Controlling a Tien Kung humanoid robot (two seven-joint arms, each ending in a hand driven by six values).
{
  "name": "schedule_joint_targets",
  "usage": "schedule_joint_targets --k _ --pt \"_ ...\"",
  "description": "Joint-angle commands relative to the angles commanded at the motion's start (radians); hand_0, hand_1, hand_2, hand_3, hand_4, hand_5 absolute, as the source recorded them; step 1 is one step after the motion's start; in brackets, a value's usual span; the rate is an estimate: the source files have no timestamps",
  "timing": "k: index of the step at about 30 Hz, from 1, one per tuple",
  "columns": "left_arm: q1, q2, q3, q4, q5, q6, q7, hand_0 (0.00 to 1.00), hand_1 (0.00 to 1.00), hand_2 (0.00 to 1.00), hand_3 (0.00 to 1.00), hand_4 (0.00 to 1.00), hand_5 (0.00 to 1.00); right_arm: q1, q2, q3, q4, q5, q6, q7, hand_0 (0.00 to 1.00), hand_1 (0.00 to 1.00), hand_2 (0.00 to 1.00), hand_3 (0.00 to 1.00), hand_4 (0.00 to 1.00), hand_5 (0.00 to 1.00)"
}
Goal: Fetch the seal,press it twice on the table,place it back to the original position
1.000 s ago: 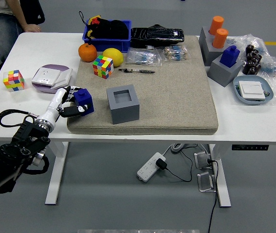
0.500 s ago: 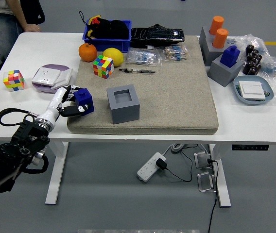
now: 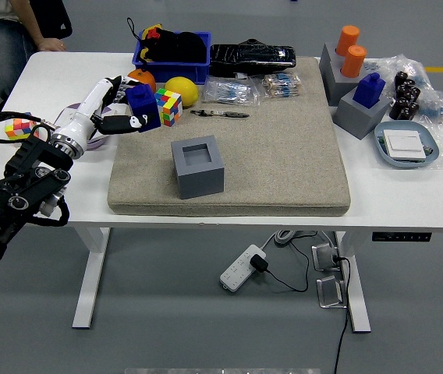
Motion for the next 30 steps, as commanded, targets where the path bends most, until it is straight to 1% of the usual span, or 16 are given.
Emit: schedule_joint_targets --k 3,5,6,9,11,16,21,24,25,30 --pt "-0.004 -0.006 -0.004 -0.042 0.013 -0.015 0.013 0.633 0.465 0.421 0.577 0.686 0.002 0.001 0.0 -0.002 0.001 0.001 -0.001 0.001 0.805 0.708 0.675 0.685 0.72 0.496" --pt "-0.003 -0.019 -0.005 -0.064 0.033 -0.029 0.026 0.633 0.465 0.421 0.577 0.686 0.002 0.001 0.0 -0.004 0.001 0.002 -0.002 0.001 0.805 0.708 0.675 0.685 0.72 0.496" --pt "-0.006 -0.029 0.005 -0.068 0.039 -0.039 0.035 0.633 0.465 0.421 0.577 0.686 0.002 0.001 0.001 -0.005 0.001 0.002 -0.001 0.001 0.805 0.708 0.675 0.685 0.72 0.496" --pt "-0.013 -0.052 0.034 -0.062 0.046 -0.052 0.048 0.634 0.469 0.423 0.577 0.693 0.002 0.0 0.001 -0.006 0.001 0.004 -0.001 0.001 0.804 0.707 0.675 0.684 0.72 0.497" --pt "-0.017 -0.07 0.061 -0.048 0.043 -0.059 0.056 0.634 0.469 0.423 0.577 0.693 0.002 -0.001 0.0 -0.007 0.0 0.003 0.0 0.0 0.804 0.707 0.675 0.684 0.72 0.497" --pt "-0.022 -0.094 0.104 -0.016 0.025 -0.065 0.064 0.634 0.468 0.421 0.577 0.693 0.002 0.0 -0.002 -0.005 0.001 0.004 0.0 0.0 0.804 0.707 0.675 0.685 0.72 0.496" --pt "-0.025 -0.104 0.131 0.007 0.001 -0.063 0.062 0.634 0.469 0.423 0.576 0.694 0.002 0.0 -0.001 -0.002 0.0 0.003 0.0 -0.001 0.803 0.707 0.675 0.684 0.721 0.497" --pt "-0.024 -0.107 0.138 0.013 -0.004 -0.062 0.062 0.634 0.469 0.423 0.576 0.694 0.002 0.0 -0.001 0.0 0.001 0.003 0.0 0.0 0.803 0.707 0.675 0.684 0.721 0.497" --pt "-0.023 -0.108 0.139 0.014 -0.004 -0.062 0.062 0.635 0.473 0.426 0.578 0.715 0.002 0.0 -0.001 0.0 0.001 0.002 0.0 0.0 0.804 0.707 0.675 0.684 0.72 0.497" --pt "-0.021 -0.109 0.142 0.02 -0.006 -0.059 0.06 0.635 0.473 0.426 0.578 0.715 0.002 0.0 0.0 -0.001 0.001 0.002 0.0 0.001 0.804 0.707 0.675 0.684 0.72 0.497"
